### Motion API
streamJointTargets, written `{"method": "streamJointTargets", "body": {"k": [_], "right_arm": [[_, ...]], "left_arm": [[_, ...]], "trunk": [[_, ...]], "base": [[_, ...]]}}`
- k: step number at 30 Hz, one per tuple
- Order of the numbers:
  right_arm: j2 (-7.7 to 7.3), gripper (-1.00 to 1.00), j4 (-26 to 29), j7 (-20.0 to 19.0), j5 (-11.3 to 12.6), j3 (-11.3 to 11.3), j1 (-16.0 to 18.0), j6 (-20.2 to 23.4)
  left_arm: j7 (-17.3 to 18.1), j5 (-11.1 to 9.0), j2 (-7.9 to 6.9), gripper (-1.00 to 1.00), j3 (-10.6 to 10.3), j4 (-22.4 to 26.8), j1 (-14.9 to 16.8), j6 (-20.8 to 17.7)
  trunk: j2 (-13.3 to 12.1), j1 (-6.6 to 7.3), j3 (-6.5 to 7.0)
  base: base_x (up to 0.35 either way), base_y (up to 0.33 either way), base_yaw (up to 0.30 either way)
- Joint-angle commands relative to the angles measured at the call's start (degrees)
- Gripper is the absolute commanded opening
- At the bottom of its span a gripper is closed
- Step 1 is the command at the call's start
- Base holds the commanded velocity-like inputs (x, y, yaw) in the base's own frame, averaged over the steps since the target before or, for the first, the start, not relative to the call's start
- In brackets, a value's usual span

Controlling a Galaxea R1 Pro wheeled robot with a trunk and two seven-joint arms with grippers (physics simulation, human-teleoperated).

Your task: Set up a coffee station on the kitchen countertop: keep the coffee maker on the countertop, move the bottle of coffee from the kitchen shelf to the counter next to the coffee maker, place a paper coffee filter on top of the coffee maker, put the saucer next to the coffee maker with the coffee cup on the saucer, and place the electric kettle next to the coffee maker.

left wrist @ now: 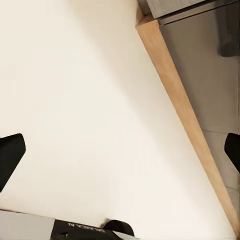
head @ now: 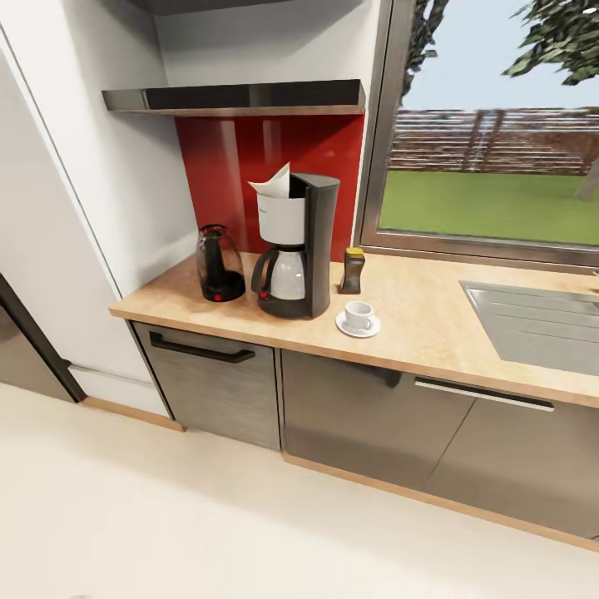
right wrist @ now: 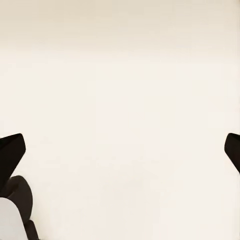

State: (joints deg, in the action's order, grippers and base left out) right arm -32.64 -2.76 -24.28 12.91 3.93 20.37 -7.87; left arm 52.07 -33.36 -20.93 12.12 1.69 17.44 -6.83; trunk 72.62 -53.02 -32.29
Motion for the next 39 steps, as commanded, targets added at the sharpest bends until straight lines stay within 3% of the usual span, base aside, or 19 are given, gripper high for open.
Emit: {"method": "streamJointTargets", "body": {"k": [1,5,8,16,28,39], "right_arm": [[0.04,1.00,-0.29,-0.16,0.35,0.42,-0.21,-0.75],[0.21,1.00,-0.31,0.05,1.49,0.45,-1.26,-2.05],[0.07,1.00,-0.25,-0.04,1.78,0.46,-1.42,-2.14],[0.12,1.00,-0.23,-0.06,1.86,0.47,-1.47,-2.15],[0.12,1.00,-0.25,-0.06,1.86,0.47,-1.47,-2.15],[0.19,1.00,-0.24,0.16,1.81,0.39,-1.47,-2.16]], "left_arm": [[0.18,0.08,0.40,1.00,0.54,-0.02,0.04,-0.57],[0.00,0.07,2.16,1.00,0.58,-0.02,0.04,-0.41],[-0.02,0.09,2.41,1.00,0.57,-0.02,0.01,-0.38],[0.02,0.10,2.47,1.00,0.58,-0.02,-0.01,-0.37],[0.03,0.09,2.47,1.00,0.63,-0.02,-0.02,-0.37],[0.01,0.13,2.47,1.00,0.59,-0.02,-0.02,-0.45]], "trunk": [[0.03,0.00,-0.05],[0.03,0.00,-0.05],[0.03,0.00,-0.05],[0.03,0.00,-0.03],[0.03,0.00,0.25],[0.03,0.00,0.32]], "base": [[0.000,0.000,0.000],[0.000,0.000,0.000],[0.000,0.000,0.000],[0.042,0.039,-0.029],[0.019,0.022,-0.217],[0.100,0.185,-0.061]]}}
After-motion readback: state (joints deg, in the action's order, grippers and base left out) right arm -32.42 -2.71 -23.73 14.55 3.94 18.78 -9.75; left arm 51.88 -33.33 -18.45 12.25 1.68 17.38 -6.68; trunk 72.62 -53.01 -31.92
